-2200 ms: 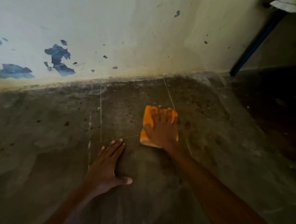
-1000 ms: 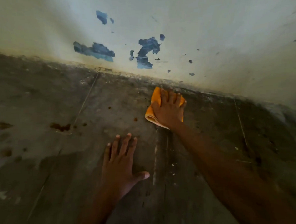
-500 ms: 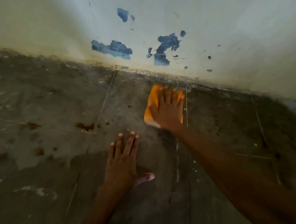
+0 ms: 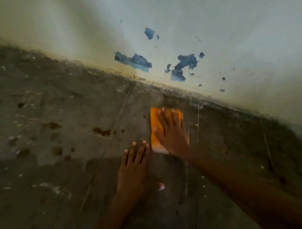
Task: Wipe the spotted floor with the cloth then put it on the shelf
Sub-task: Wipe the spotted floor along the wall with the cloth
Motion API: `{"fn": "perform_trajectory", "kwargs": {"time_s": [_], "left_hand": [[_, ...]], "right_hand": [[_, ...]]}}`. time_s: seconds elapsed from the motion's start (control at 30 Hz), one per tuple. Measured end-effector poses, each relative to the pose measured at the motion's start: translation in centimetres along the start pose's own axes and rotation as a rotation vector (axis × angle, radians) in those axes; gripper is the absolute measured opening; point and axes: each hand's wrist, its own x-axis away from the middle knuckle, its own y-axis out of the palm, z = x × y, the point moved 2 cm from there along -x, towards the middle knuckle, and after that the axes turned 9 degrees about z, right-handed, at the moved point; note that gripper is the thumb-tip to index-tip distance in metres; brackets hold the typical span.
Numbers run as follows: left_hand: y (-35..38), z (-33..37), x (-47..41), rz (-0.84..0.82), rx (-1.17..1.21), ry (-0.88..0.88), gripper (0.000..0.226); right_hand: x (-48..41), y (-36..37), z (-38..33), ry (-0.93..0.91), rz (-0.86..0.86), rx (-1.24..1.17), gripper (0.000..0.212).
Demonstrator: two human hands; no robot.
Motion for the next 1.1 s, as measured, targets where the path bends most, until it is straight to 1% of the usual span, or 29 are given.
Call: {"fn": "perform_trajectory", "kwargs": {"time_s": [0.07, 0.1, 0.13, 0.2, 0.27, 0.33, 0.37, 0.4, 0.47, 0.5, 0.53, 0.6, 0.63, 0.7, 0.73, 0.77, 0.8, 0.83, 0.9, 0.93, 0.97, 1.0, 1.03, 1.1], "left_hand": [[-1.0, 0.0, 0.6, 0.027, 0.039, -0.072, 0.132], [-1.6, -0.3, 0.9, 0.069, 0.06, -0.135, 0.132], [-1.4, -0.9, 1.2, 0.114, 0.076, -0.196, 0.133], [-0.7, -1.8, 1.4, 0.144, 0.083, -0.255, 0.135], [-0.1, -1.8, 1.1, 0.148, 0.103, -0.29, 0.139], [0.3, -1.4, 0.7, 0.147, 0.091, -0.324, 0.14], [-0.1, -1.2, 0.8, 0.129, 0.105, -0.325, 0.139], [-0.5, -1.0, 0.9, 0.085, 0.107, -0.315, 0.136], [-2.0, -1.4, 1.6, 0.014, 0.071, -0.269, 0.13], [-3.0, -2.0, 1.8, -0.01, 0.032, -0.244, 0.128], [-4.0, -3.0, 2.1, -0.015, -0.016, -0.241, 0.125], [-5.0, -5.4, 3.1, 0.01, -0.099, -0.263, 0.121], [-5.2, -6.7, 3.8, 0.002, -0.106, -0.286, 0.122], [-5.0, -8.4, 4.5, -0.007, -0.047, -0.342, 0.125], [-4.6, -8.8, 4.8, -0.012, -0.028, -0.35, 0.127], [-4.3, -8.9, 4.6, 0.004, -0.007, -0.347, 0.128], [-4.2, -8.9, 4.4, 0.014, 0.017, -0.351, 0.129], [-4.2, -8.7, 4.3, -0.003, 0.031, -0.352, 0.129], [-4.4, -8.4, 4.5, 0.006, 0.042, -0.376, 0.131], [-4.6, -8.3, 4.7, 0.014, 0.035, -0.395, 0.132], [-4.8, -8.1, 4.8, 0.023, 0.035, -0.4, 0.133], [-5.0, -7.9, 4.8, 0.029, 0.038, -0.401, 0.134], [-5.0, -8.0, 4.9, 0.035, 0.034, -0.398, 0.135], [-4.9, -8.1, 4.7, 0.006, 0.01, -0.394, 0.136]], "right_hand": [[5.6, -1.2, -0.8, -0.214, -0.088, -0.045, 0.065], [5.6, -1.3, -0.1, -0.268, -0.118, -0.068, 0.064], [3.7, -1.1, 0.5, -0.285, -0.109, -0.067, 0.064], [-2.6, 0.3, 0.8, -0.243, -0.067, -0.02, 0.069], [-8.8, 1.8, -0.3, -0.067, -0.058, 0.009, 0.068], [-10.6, 2.7, -2.3, 0.085, -0.015, 0.003, 0.062], [-9.1, 2.5, -3.3, 0.073, 0.031, -0.02, 0.062], [-6.3, 1.8, -4.1, -0.035, 0.041, -0.033, 0.063], [0.8, 0.5, -4.7, -0.261, -0.033, -0.054, 0.064], [2.8, -0.2, -4.1, -0.323, -0.052, -0.085, 0.063], [2.9, -0.4, -3.4, -0.361, -0.079, -0.111, 0.063], [-1.4, 0.0, -2.6, -0.389, -0.05, -0.044, 0.068], [-4.6, 1.1, -3.0, -0.328, -0.037, -0.014, 0.07], [-10.7, 2.7, -5.0, -0.089, -0.052, -0.013, 0.071], [-12.3, 3.3, -6.3, 0.032, -0.059, -0.034, 0.073], [-12.8, 3.5, -7.5, 0.106, -0.036, -0.031, 0.075], [-12.1, 3.3, -8.6, 0.106, -0.017, -0.037, 0.077], [-9.4, 2.9, -9.4, 0.007, 0.013, -0.045, 0.077], [-1.1, 1.5, -10.1, -0.302, -0.022, -0.055, 0.075], [2.9, 0.3, -10.1, -0.403, -0.083, -0.1, 0.075], [4.9, -0.6, -9.5, -0.452, -0.112, -0.134, 0.077], [4.8, -0.8, -8.5, -0.478, -0.134, -0.151, 0.078], [2.9, -0.6, -7.8, -0.473, -0.126, -0.153, 0.079], [-4.2, 1.0, -8.0, -0.306, -0.099, -0.097, 0.084]]}}
